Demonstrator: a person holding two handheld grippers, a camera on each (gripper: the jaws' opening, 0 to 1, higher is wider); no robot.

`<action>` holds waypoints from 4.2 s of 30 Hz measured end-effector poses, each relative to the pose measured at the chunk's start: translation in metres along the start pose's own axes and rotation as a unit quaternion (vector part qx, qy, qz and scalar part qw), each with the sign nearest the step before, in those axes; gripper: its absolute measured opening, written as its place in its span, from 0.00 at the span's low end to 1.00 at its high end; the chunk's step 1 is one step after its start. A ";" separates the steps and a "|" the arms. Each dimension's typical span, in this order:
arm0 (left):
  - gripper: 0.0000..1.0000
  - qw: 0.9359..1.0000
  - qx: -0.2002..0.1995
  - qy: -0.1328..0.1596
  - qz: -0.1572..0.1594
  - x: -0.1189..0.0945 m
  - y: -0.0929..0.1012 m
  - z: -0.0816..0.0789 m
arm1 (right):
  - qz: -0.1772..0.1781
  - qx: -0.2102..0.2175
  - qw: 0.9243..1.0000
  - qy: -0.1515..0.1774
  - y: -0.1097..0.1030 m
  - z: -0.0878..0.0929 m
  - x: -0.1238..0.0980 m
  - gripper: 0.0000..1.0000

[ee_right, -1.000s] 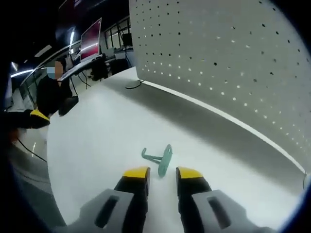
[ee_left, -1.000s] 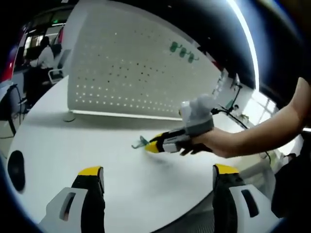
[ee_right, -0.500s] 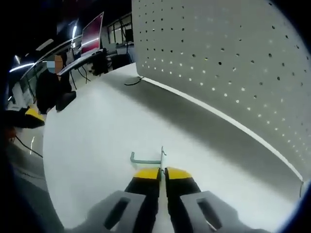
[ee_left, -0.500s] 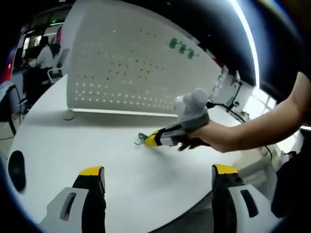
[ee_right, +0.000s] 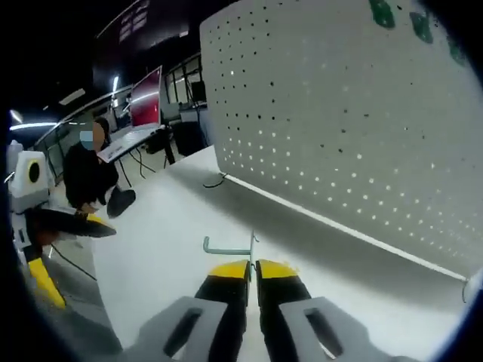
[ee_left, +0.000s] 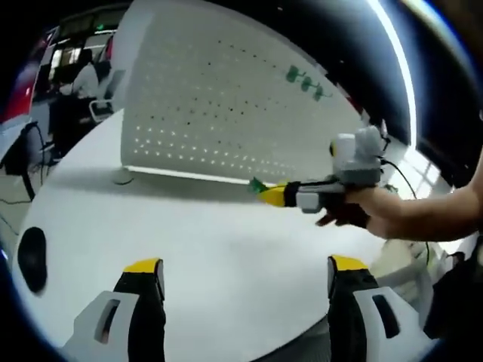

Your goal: Insert the hook assembly into the mounting plate slot until the hook locks in place.

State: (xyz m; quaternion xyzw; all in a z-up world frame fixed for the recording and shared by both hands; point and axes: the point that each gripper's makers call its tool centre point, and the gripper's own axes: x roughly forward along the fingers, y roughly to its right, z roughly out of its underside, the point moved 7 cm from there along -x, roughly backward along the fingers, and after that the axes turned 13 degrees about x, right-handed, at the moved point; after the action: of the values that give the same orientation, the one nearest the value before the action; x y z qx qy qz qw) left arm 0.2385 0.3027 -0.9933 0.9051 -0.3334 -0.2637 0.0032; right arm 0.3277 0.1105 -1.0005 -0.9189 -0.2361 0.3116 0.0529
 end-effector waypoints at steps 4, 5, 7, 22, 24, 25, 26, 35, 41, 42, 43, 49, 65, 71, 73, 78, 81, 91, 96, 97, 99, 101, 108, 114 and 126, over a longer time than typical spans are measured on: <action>0.89 1.000 0.021 -0.010 0.003 0.002 -0.003 -0.004 | -0.003 -0.001 1.000 0.011 -0.001 -0.004 -0.014 0.00; 0.89 1.000 0.024 -0.013 0.004 0.003 -0.005 -0.004 | -0.003 -0.003 1.000 0.014 0.000 -0.005 -0.019 0.00; 0.89 1.000 0.026 -0.012 0.007 0.004 -0.006 -0.006 | -0.007 -0.001 1.000 0.017 0.000 -0.004 -0.026 0.00; 0.84 0.998 -0.013 0.018 0.063 0.008 0.016 -0.033 | -0.036 0.072 0.995 0.061 -0.014 0.018 -0.069 0.00; 0.80 0.997 -0.023 0.026 0.076 0.010 0.022 -0.040 | -0.037 0.080 0.993 0.073 -0.018 0.021 -0.073 0.00; 0.79 0.996 -0.026 0.028 0.083 0.013 0.025 -0.044 | -0.038 0.088 0.992 0.081 -0.021 0.022 -0.074 0.00; 0.78 0.995 -0.029 0.029 0.089 0.014 0.028 -0.046 | -0.039 0.094 0.991 0.087 -0.023 0.022 -0.076 0.00; 0.57 0.987 -0.070 0.049 0.136 0.027 0.054 -0.066 | -0.042 0.101 0.985 0.137 -0.045 0.016 -0.090 0.00; 0.44 0.980 -0.119 0.060 0.150 0.030 0.065 -0.069 | -0.046 0.106 0.981 0.157 -0.052 0.013 -0.094 0.00; 0.42 0.979 -0.122 0.060 0.152 0.030 0.065 -0.069 | -0.047 0.106 0.981 0.158 -0.053 0.013 -0.095 0.00; 0.39 0.978 -0.127 0.063 0.152 0.030 0.066 -0.069 | -0.047 0.105 0.980 0.160 -0.054 0.013 -0.095 0.00; 0.31 0.975 -0.150 0.072 0.148 0.029 0.067 -0.071 | -0.048 0.089 0.980 0.171 -0.057 0.010 -0.099 0.00; 0.09 0.958 -0.219 0.079 0.165 0.029 0.071 -0.070 | -0.045 0.074 0.980 0.178 -0.060 0.011 -0.102 0.00; 0.05 0.954 -0.229 0.079 0.177 0.027 0.074 -0.071 | -0.045 0.072 0.980 0.178 -0.061 0.011 -0.103 0.00; 0.05 0.953 -0.233 0.078 0.179 0.027 0.074 -0.071 | -0.044 0.071 0.980 0.178 -0.061 0.011 -0.103 0.00; 0.04 0.948 -0.243 0.078 0.191 0.026 0.073 -0.070 | -0.046 0.066 0.980 0.180 -0.063 0.010 -0.104 0.00; 0.03 0.948 -0.242 0.075 0.192 0.025 0.072 -0.071 | -0.045 0.060 0.981 0.180 -0.064 0.010 -0.104 0.00; 0.02 0.954 -0.245 0.041 0.169 0.026 0.070 -0.066 | -0.052 0.058 0.984 0.158 -0.065 0.015 -0.103 0.03; 0.02 0.963 -0.221 0.053 0.143 0.024 0.064 -0.073 | -0.043 0.048 0.986 0.152 -0.058 0.022 -0.111 0.15; 0.02 0.967 -0.212 0.053 0.135 0.024 0.063 -0.075 | -0.032 0.037 0.989 0.141 -0.054 0.028 -0.113 0.16; 0.02 0.975 -0.178 0.057 0.118 0.023 0.060 -0.080 | -0.008 0.017 0.993 0.115 -0.042 0.042 -0.117 0.17; 0.02 0.978 -0.151 0.078 0.119 0.023 0.061 -0.089 | 0.016 0.005 0.996 0.091 -0.031 0.054 -0.123 0.21; 0.02 0.988 -0.087 0.090 0.087 0.026 0.062 -0.111 | 0.109 -0.011 0.994 0.027 0.004 0.086 -0.144 0.29; 0.01 0.994 0.016 0.107 0.030 0.028 0.064 -0.133 | 0.146 -0.065 0.987 0.015 0.013 0.087 -0.152 0.32; 0.01 0.989 0.049 0.130 -0.039 0.031 0.056 -0.145 | 0.154 -0.055 0.986 0.041 0.016 0.087 -0.158 0.37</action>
State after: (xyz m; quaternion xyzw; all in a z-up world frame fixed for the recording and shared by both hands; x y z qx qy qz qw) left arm 0.2938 0.2155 -0.8733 0.9431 -0.3072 -0.1268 -0.0082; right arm 0.1726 0.0179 -0.9877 -0.9577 -0.1061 0.2647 -0.0372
